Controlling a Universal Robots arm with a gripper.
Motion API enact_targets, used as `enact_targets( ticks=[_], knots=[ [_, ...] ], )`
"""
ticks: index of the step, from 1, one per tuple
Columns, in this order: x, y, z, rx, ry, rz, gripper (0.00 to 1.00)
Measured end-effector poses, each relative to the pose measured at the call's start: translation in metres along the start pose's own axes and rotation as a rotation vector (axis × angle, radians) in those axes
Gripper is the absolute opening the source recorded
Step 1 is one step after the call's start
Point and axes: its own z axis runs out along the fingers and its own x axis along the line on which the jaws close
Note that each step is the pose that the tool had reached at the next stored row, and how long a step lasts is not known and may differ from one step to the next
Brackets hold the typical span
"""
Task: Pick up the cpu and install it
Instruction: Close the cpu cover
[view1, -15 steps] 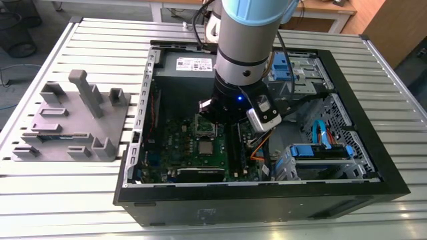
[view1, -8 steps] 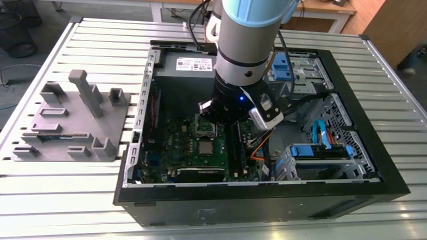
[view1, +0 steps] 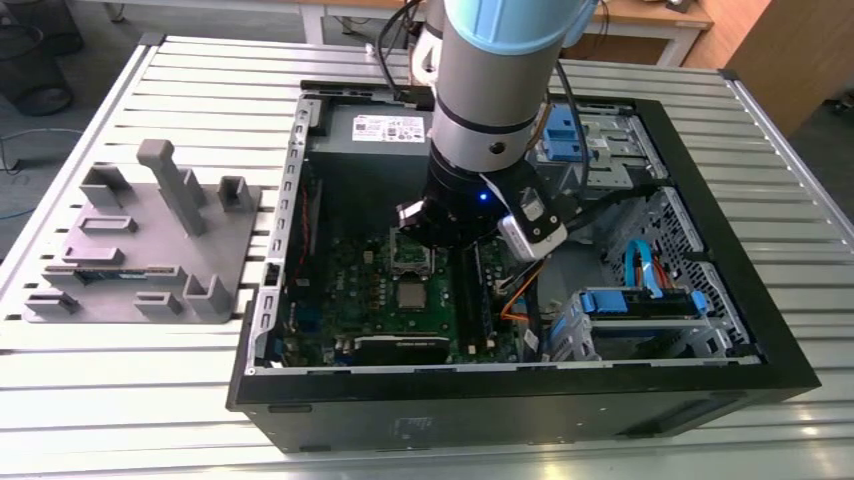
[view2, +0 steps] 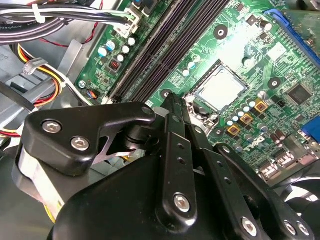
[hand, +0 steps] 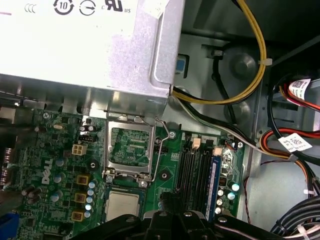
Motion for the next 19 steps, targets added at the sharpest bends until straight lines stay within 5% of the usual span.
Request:
enact_targets(
  ticks=[19],
  knots=[
    [-0.0055, 0.0205, 0.0103, -0.0002, 0.0001, -0.009, 0.11]
  ],
)
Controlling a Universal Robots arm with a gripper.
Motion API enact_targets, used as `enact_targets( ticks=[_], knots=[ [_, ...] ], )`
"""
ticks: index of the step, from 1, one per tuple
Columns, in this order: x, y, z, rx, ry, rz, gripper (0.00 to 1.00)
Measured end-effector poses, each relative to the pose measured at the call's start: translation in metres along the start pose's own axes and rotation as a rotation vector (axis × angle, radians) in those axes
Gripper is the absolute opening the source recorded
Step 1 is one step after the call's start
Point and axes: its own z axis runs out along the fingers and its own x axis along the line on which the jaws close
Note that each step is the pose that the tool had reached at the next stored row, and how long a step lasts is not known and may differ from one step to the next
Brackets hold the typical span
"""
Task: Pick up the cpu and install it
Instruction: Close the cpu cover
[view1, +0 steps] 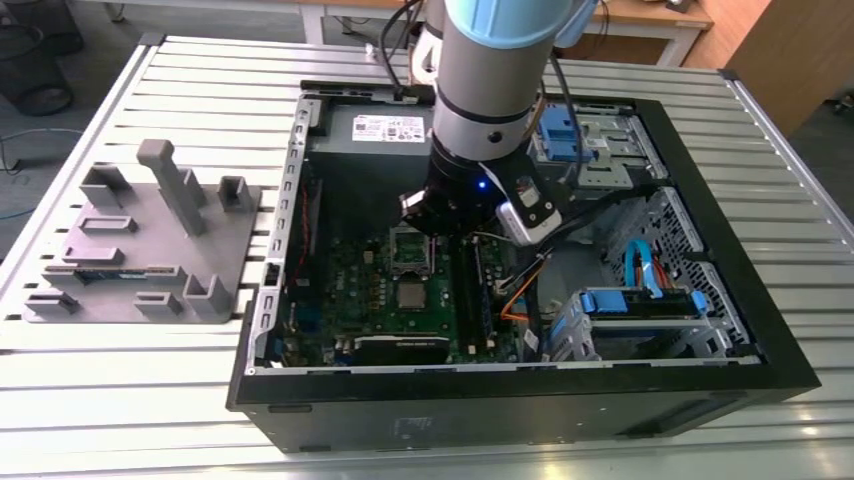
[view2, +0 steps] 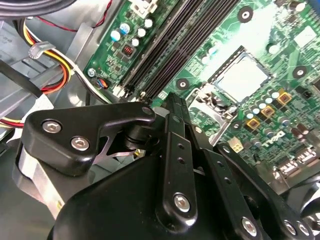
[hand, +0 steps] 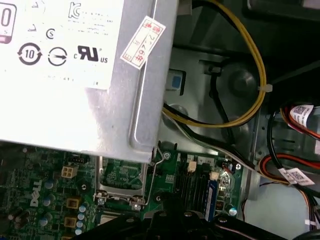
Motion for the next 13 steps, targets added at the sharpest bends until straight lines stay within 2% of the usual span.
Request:
enact_targets(
  ticks=[9, 13],
  knots=[
    [-0.0005, 0.0021, 0.0061, -0.001, -0.0004, -0.066, 0.11],
    [-0.0011, 0.0022, 0.0069, -0.0054, 0.0002, -0.096, 0.11]
  ],
)
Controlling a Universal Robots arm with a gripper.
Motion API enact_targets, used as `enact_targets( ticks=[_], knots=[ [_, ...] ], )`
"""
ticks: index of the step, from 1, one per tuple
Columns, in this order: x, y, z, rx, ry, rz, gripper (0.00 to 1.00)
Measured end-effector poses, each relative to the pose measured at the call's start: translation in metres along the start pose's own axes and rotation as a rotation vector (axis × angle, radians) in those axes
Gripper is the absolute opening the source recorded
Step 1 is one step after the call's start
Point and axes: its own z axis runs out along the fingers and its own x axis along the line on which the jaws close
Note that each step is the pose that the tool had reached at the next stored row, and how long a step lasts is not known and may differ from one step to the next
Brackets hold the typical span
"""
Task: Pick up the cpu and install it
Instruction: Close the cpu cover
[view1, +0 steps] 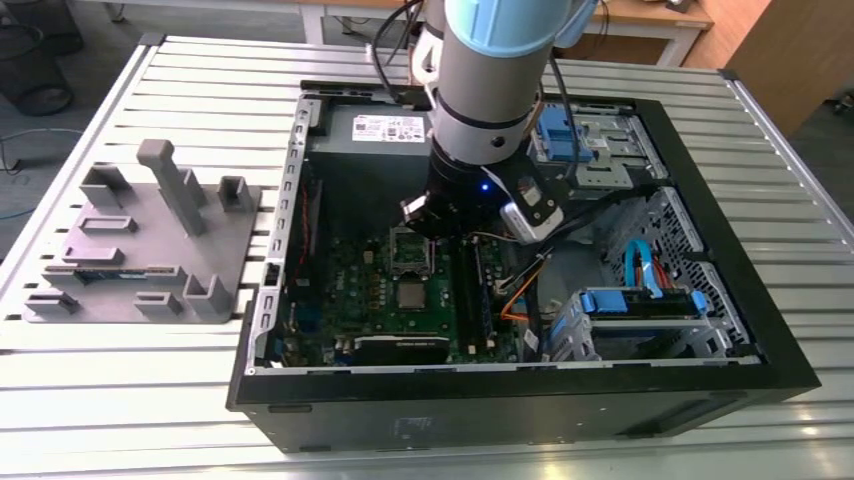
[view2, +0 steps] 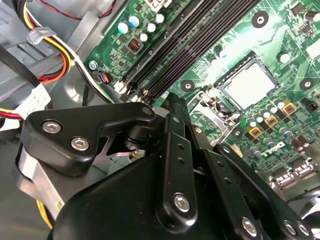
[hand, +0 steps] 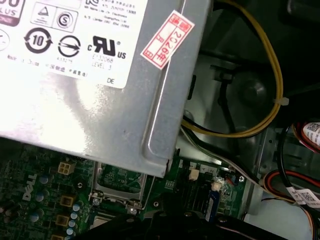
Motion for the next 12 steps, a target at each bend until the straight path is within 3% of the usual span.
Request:
enact_targets(
  ticks=[3, 12],
  knots=[
    [-0.0005, 0.0003, 0.0008, -0.0013, 0.0007, -0.021, 0.11],
    [-0.001, 0.0022, 0.0013, -0.0013, 0.001, -0.024, 0.11]
  ],
)
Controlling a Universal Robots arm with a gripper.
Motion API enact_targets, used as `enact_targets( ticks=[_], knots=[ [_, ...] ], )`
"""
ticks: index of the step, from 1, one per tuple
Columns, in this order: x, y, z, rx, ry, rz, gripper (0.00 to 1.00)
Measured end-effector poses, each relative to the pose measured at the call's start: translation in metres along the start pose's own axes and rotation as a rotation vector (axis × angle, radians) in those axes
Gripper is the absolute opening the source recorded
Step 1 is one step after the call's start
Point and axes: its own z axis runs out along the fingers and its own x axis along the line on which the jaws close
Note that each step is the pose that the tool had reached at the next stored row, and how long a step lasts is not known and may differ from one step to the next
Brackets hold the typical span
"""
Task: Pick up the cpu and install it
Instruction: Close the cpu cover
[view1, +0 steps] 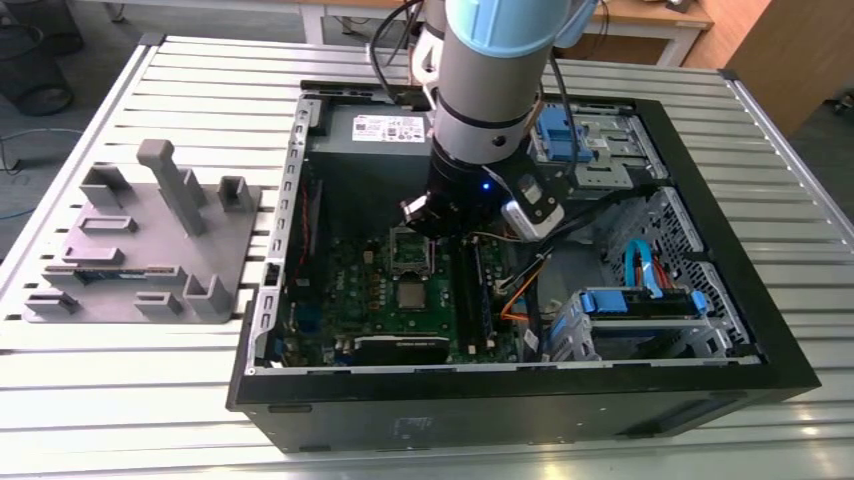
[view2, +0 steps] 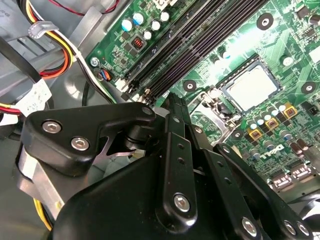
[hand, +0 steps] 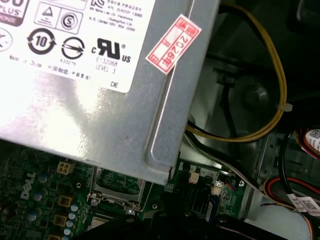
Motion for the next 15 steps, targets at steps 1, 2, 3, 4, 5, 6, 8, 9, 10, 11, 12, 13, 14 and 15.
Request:
enact_targets(
  ticks=[1, 2, 3, 4, 5, 6, 8, 9, 10, 11, 12, 13, 14, 15],
  knots=[
    [-0.0002, 0.0007, 0.0003, -0.0002, 0.0001, -0.003, 0.11],
    [-0.0004, 0.0012, 0.0007, -0.0004, 0.0003, -0.009, 0.11],
    [-0.0005, 0.0015, 0.0011, -0.0008, 0.0005, -0.016, 0.11],
    [-0.0005, 0.0017, 0.0014, -0.001, 0.0009, -0.023, 0.11],
    [-0.0006, 0.002, 0.0017, -0.0013, 0.0013, -0.031, 0.11],
    [-0.0006, 0.0022, 0.002, -0.0017, 0.0017, -0.04, 0.11],
    [-0.0007, 0.0025, 0.0026, -0.0025, 0.0025, -0.057, 0.11],
    [-0.0008, 0.0027, 0.0028, -0.003, 0.0027, -0.065, 0.11],
    [-0.001, 0.003, 0.0031, -0.0035, 0.0028, -0.07, 0.11],
    [-0.0014, 0.0034, 0.0033, -0.0037, 0.0029, -0.073, 0.11],
    [-0.0019, 0.0042, 0.0035, -0.0039, 0.003, -0.076, 0.11],
    [-0.0026, 0.005, 0.0037, -0.0041, 0.0031, -0.078, 0.11],
    [-0.0032, 0.006, 0.0039, -0.0042, 0.0032, -0.08, 0.11],
    [-0.0038, 0.0073, 0.0041, -0.0043, 0.0032, -0.082, 0.11]
  ],
)
